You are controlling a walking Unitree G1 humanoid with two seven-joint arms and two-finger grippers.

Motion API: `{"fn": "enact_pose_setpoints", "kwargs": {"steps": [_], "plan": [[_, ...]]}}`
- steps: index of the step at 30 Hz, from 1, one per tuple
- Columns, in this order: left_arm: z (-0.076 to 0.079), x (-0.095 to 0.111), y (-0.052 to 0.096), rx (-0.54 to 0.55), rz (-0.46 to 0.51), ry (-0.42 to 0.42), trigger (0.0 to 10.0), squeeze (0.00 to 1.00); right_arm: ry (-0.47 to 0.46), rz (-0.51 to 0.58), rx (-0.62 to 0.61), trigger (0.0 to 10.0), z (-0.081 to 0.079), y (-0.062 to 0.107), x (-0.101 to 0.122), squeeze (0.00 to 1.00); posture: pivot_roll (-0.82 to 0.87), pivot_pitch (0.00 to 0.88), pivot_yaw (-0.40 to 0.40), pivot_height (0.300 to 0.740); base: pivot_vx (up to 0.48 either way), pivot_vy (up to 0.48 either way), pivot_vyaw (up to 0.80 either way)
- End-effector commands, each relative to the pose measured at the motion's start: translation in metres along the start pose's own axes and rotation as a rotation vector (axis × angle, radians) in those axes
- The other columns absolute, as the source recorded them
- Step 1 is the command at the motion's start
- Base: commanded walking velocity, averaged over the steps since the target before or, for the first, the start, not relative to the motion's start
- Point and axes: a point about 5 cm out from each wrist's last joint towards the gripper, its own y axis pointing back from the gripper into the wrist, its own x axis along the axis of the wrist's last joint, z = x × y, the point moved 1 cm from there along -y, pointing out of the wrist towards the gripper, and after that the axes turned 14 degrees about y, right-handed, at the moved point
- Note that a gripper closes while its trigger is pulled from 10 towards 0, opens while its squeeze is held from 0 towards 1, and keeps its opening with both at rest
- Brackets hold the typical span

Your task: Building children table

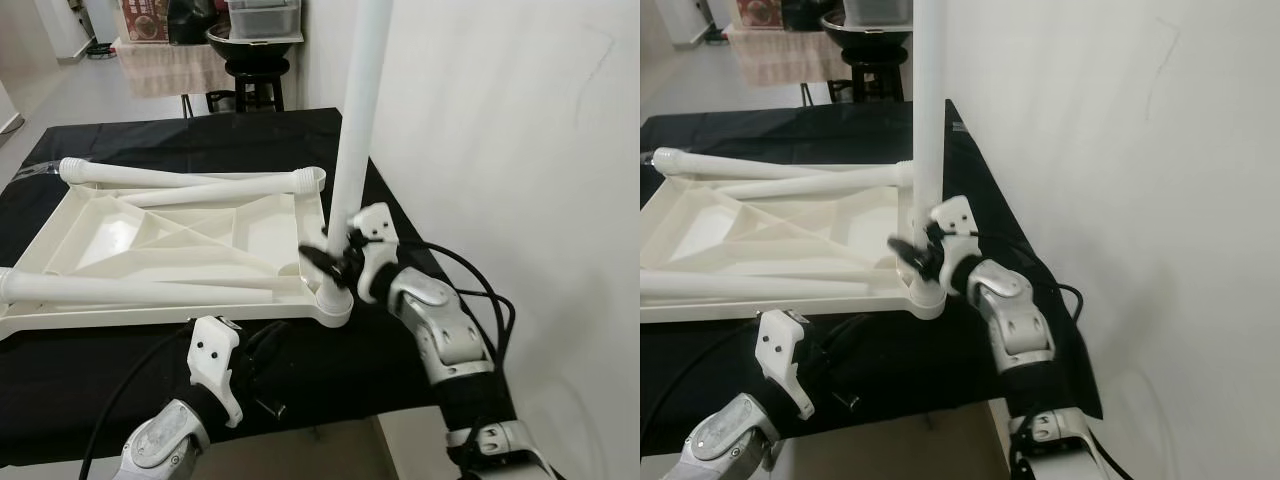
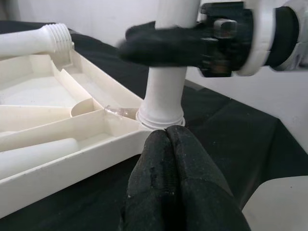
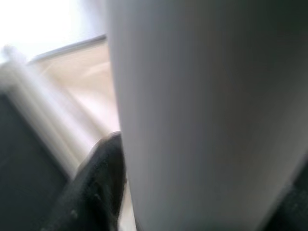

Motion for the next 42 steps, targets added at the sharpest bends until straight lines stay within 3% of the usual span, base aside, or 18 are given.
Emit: {"fn": "enact_pose_setpoints", "kwargs": {"steps": [1,2,5,6,8,14,15,25,30,32,34,35,37,38,39,41,42], "plan": [[0.0,-0.003,-0.001,0.004,-0.012,0.007,10.0,0.0,0.027,0.049,0.106,10.0,-0.004,-0.005,0.008,1.0,0.03,0.052,-0.059,0.74,0.0,0.0,0.0],[0.0,-0.003,-0.001,0.006,-0.01,0.006,10.0,0.0,0.011,0.081,0.214,10.0,-0.001,-0.001,0.008,0.23,0.04,0.051,-0.062,0.74,0.0,0.0,0.0],[0.0,-0.003,-0.001,0.007,-0.01,0.006,10.0,0.0,0.005,0.09,0.241,10.0,0.0,0.0,0.008,0.23,0.04,0.051,-0.062,0.74,0.0,0.0,0.0],[0.0,-0.003,-0.001,0.008,-0.01,0.004,10.0,0.0,0.011,0.08,0.284,10.0,0.003,0.001,0.006,0.0,0.05,0.051,-0.065,0.74,0.0,0.0,0.0],[0.001,-0.003,-0.001,0.01,-0.011,0.001,10.0,0.0,-0.008,0.066,0.346,10.0,0.013,-0.001,0.005,0.0,0.05,0.051,-0.067,0.74,0.0,0.0,0.0],[0.002,-0.003,0.0,0.01,-0.013,0.0,10.0,0.0,-0.068,0.049,0.338,10.0,0.024,-0.004,0.001,0.0,0.06,0.055,-0.068,0.74,0.0,0.0,0.0],[0.002,-0.003,0.0,0.01,-0.013,0.0,10.0,0.0,-0.077,0.041,0.34,0.4,0.025,-0.005,0.0,0.0,0.06,0.056,-0.069,0.74,0.0,0.0,0.0],[0.004,-0.003,0.0,0.01,-0.011,0.004,10.0,0.0,-0.102,0.056,0.328,0.0,0.03,-0.004,-0.002,0.0,0.06,0.061,-0.072,0.74,0.0,0.0,0.0],[0.005,-0.003,0.0,0.009,-0.009,0.006,10.0,0.0,-0.061,0.049,0.235,0.0,0.036,-0.003,-0.005,0.0,0.05,0.063,-0.076,0.74,0.0,0.0,0.0],[0.004,-0.002,0.0,0.01,-0.007,0.007,10.0,0.0,-0.062,0.029,0.144,0.0,0.038,-0.001,-0.011,0.0,0.05,0.063,-0.078,0.74,0.0,0.0,0.0],[0.004,-0.002,0.0,0.01,-0.007,0.007,10.0,0.0,-0.063,0.028,0.136,0.0,0.039,-0.001,-0.012,0.0,0.05,0.063,-0.078,0.74,0.0,0.0,0.0],[0.003,-0.002,0.001,0.011,-0.007,0.006,10.0,0.0,-0.109,-0.066,-0.175,0.0,0.04,-0.006,-0.025,0.0,0.04,0.062,-0.076,0.74,0.0,0.0,0.0],[0.003,-0.002,0.001,0.011,-0.007,0.006,10.0,0.0,-0.109,-0.066,-0.175,0.0,0.04,-0.006,-0.025,0.0,0.04,0.062,-0.076,0.74,0.0,0.0,0.0],[0.001,-0.001,0.001,0.012,-0.007,0.006,10.0,0.0,-0.16,-0.117,-0.354,0.0,0.021,-0.005,-0.037,0.0,0.03,0.064,-0.064,0.74,0.0,0.0,0.0],[0.0,-0.001,0.002,0.011,-0.009,0.006,10.0,0.0,-0.156,-0.165,-0.43,0.0,0.0,-0.002,-0.039,0.0,0.02,0.06,-0.057,0.74,0.0,0.0,0.0],[-0.002,-0.002,0.001,0.01,-0.012,0.005,10.0,0.0,-0.118,-0.144,-0.45,0.0,-0.007,0.0,-0.029,0.0,0.01,0.043,-0.045,0.74,0.0,0.0,0.0],[-0.003,-0.002,0.0,0.006,-0.015,0.003,10.0,0.0,-0.106,-0.139,-0.4,0.0,-0.01,-0.003,-0.029,0.0,0.03,0.034,-0.059,0.74,0.0,0.0,0.0]]}}
